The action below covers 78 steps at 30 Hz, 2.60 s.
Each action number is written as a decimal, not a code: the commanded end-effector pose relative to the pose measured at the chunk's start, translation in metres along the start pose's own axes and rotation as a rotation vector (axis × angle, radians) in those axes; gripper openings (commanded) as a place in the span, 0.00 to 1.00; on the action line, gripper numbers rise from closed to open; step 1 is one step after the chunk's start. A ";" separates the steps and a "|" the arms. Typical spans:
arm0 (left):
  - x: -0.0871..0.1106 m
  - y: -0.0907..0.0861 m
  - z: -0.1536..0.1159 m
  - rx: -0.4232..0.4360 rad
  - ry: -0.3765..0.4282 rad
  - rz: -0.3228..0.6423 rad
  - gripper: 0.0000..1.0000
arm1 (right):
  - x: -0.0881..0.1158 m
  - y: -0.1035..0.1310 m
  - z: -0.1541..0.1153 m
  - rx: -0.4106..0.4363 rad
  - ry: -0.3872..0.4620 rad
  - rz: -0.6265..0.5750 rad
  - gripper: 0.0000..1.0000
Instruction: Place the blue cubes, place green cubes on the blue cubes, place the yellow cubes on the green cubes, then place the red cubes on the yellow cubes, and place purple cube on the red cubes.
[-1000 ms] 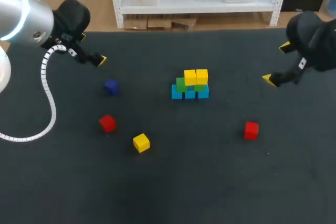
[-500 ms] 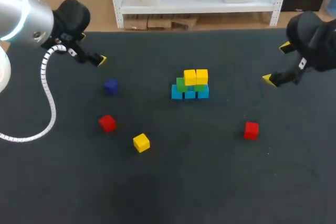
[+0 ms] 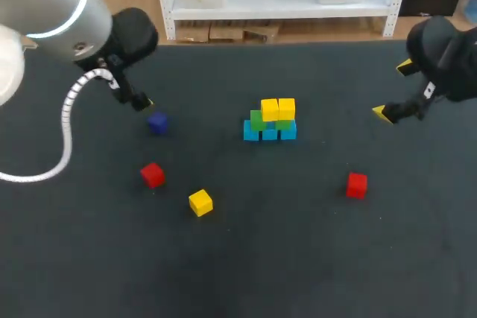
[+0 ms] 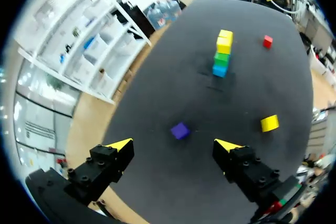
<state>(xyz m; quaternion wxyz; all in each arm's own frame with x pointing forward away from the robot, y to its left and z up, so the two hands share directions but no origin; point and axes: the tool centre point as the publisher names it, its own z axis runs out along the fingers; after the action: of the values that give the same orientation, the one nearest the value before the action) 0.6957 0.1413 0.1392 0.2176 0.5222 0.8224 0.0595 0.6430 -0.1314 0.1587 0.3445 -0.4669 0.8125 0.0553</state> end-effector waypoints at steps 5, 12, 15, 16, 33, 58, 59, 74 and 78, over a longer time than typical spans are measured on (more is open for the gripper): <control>-0.003 -0.017 0.004 0.039 0.050 -0.066 1.00 | 0.001 0.003 0.002 0.178 -0.004 0.001 1.00; -0.003 -0.057 0.019 0.128 0.093 -0.015 1.00 | 0.001 0.003 0.002 0.178 -0.004 0.001 1.00; -0.003 -0.075 0.024 0.154 0.098 0.015 1.00 | 0.001 0.003 0.002 0.178 -0.004 0.001 1.00; -0.003 -0.080 0.027 0.169 0.101 0.026 1.00 | 0.001 0.003 0.002 0.178 -0.004 0.001 1.00; -0.009 -0.114 0.048 0.252 0.137 -0.073 1.00 | 0.001 0.003 0.002 0.178 -0.004 0.001 1.00; -0.020 -0.136 0.044 0.353 0.052 0.066 1.00 | 0.001 0.003 0.002 0.178 -0.004 0.001 1.00; -0.020 -0.136 0.044 0.353 0.052 0.066 1.00 | 0.001 0.003 0.002 0.178 -0.004 0.001 1.00; -0.014 -0.122 0.051 0.351 0.088 -0.066 1.00 | 0.001 0.003 0.002 0.178 -0.004 0.001 1.00; -0.023 -0.141 0.053 0.355 0.101 -0.059 1.00 | 0.001 0.003 0.002 0.178 -0.004 0.001 1.00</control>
<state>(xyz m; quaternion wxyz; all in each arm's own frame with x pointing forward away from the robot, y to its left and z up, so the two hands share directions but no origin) 0.6100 0.0637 0.0566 0.0878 0.5230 0.8444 -0.0759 0.6429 -0.1316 0.1588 0.3448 -0.4668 0.8125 0.0547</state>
